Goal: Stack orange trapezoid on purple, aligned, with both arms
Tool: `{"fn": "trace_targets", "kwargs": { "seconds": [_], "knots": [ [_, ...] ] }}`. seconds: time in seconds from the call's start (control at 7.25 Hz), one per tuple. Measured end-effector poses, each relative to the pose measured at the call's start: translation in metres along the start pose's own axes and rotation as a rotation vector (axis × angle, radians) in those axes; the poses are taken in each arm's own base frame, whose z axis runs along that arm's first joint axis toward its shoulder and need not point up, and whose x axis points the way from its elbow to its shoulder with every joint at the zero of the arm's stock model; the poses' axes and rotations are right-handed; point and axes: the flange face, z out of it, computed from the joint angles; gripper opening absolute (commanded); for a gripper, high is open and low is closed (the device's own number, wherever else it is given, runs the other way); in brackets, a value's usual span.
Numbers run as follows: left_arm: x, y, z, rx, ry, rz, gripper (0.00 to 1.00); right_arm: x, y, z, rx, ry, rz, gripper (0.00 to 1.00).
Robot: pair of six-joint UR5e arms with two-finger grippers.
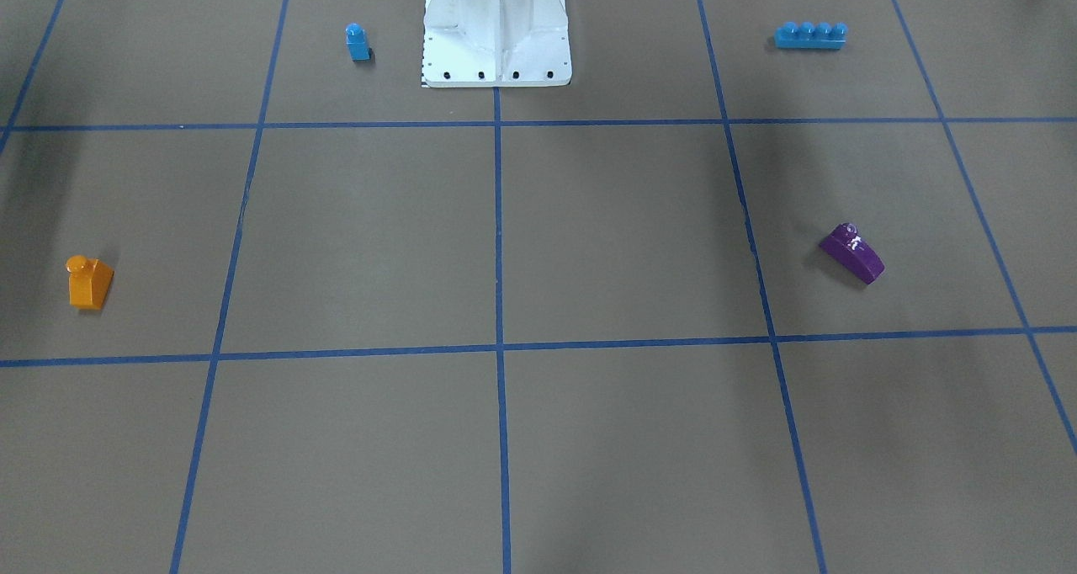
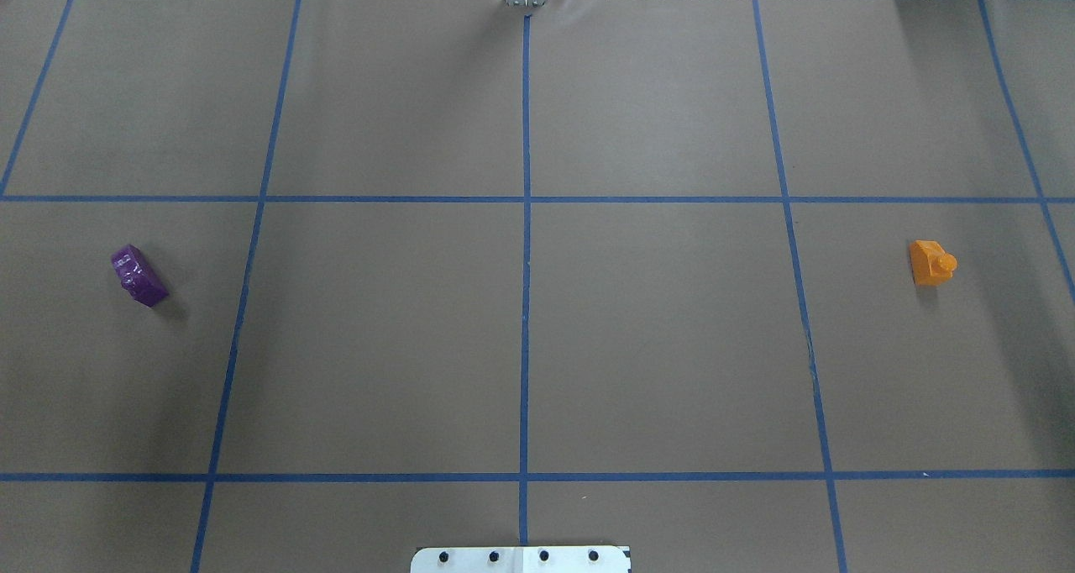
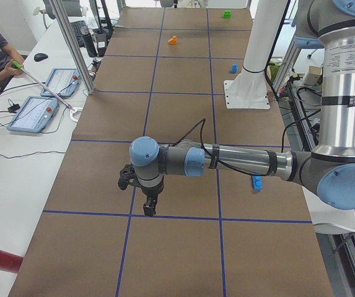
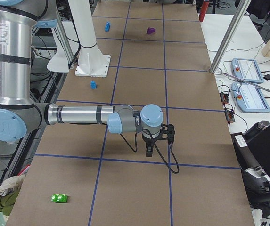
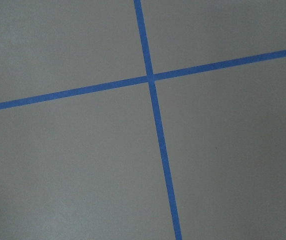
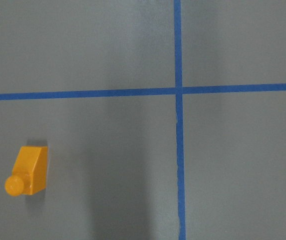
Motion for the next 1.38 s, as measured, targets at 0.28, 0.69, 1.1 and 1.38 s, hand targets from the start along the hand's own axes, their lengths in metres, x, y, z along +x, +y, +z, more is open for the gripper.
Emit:
{"fn": "trace_targets", "kwargs": {
  "seconds": [0.28, 0.69, 1.1, 1.38],
  "knots": [
    [0.004, -0.001, -0.004, 0.008, 0.002, 0.007, 1.0, 0.0, 0.0, 0.0, 0.0, 0.001, -0.001, 1.0],
    [0.027, -0.011, -0.026, 0.06, -0.001, 0.035, 1.0, -0.002, 0.0, -0.001, 0.006, 0.0, -0.006, 1.0],
    [0.074, -0.029, -0.034, 0.082, 0.094, -0.2, 1.0, -0.004, -0.001, -0.004, 0.013, 0.0, -0.012, 1.0],
    [0.119, -0.034, -0.019, 0.082, 0.157, -0.434, 1.0, -0.005, -0.001, -0.005, 0.016, 0.0, -0.015, 1.0]
  ]
}}
